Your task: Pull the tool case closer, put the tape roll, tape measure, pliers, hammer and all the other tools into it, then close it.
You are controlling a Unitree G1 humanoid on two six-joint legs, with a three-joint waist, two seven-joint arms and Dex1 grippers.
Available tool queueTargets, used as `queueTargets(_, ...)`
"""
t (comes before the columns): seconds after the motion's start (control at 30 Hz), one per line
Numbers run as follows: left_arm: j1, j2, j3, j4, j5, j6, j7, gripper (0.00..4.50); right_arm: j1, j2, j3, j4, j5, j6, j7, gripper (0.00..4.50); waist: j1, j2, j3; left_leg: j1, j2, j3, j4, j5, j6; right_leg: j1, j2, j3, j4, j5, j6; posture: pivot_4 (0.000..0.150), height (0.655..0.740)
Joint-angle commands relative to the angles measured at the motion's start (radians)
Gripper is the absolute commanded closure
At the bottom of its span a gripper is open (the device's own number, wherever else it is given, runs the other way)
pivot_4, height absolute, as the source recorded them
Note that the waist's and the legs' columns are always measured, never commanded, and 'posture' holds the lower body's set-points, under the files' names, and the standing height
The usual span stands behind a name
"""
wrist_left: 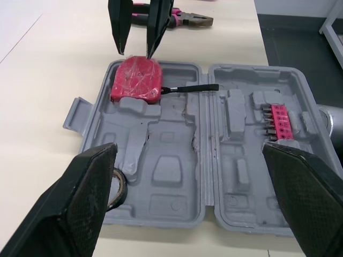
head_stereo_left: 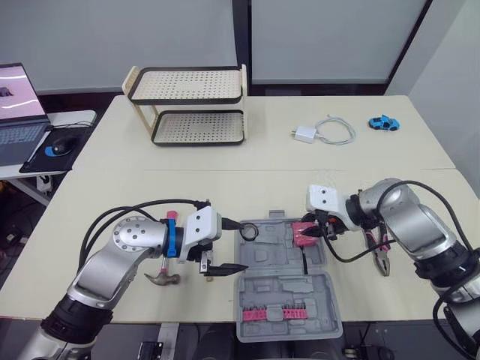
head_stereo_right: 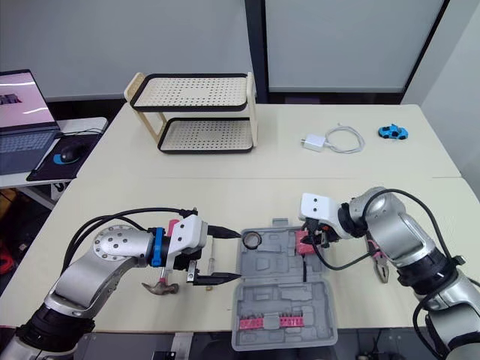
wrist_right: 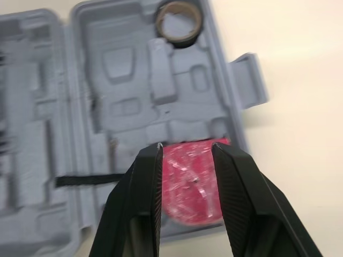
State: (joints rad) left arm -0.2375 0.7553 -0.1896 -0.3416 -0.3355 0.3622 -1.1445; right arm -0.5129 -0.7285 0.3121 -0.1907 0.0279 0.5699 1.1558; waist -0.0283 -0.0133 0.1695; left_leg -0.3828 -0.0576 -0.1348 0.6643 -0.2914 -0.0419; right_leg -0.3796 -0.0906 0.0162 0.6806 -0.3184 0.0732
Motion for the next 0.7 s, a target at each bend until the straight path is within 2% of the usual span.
queueTargets(0.03, -0.014, -0.01, 0.02, -0.008, -0.015, -0.013, 0.005, 0.0, 0.083, -0.002, -0.101, -0.039, 0.046, -0.112, -0.051, 2.97, 0.0, 0.0, 0.0, 0.0, 0.0, 0.001, 0.0, 0.0, 0.0, 0.0, 0.0, 0.0, 0.0, 0.0, 0.0, 0.15, 0.74)
queueTargets(0.23, -0.029, -0.021, 0.013, -0.004, -0.014, -0.01, 0.003, 0.0, 0.233, 0.034, -0.166, -0.019, 0.078, -0.164, -0.139, 2.97, -0.003, 0.0, 0.0, 0.001, 0.0, 0.001, 0.0, 0.0, 0.0, 0.001, 0.0, 0.0, 0.0, 0.0, 0.0, 0.15, 0.74)
queueTargets(0.7, -0.051, -0.024, 0.004, 0.014, -0.009, -0.016, -0.016, 0.0, 0.198, 0.095, -0.094, 0.215, 0.039, -0.179, -0.192, 2.97, -0.004, 0.0, 0.0, 0.002, 0.0, 0.001, 0.0, 0.0, 0.0, 0.001, 0.001, 0.001, 0.0, 0.0, 0.0, 0.15, 0.74)
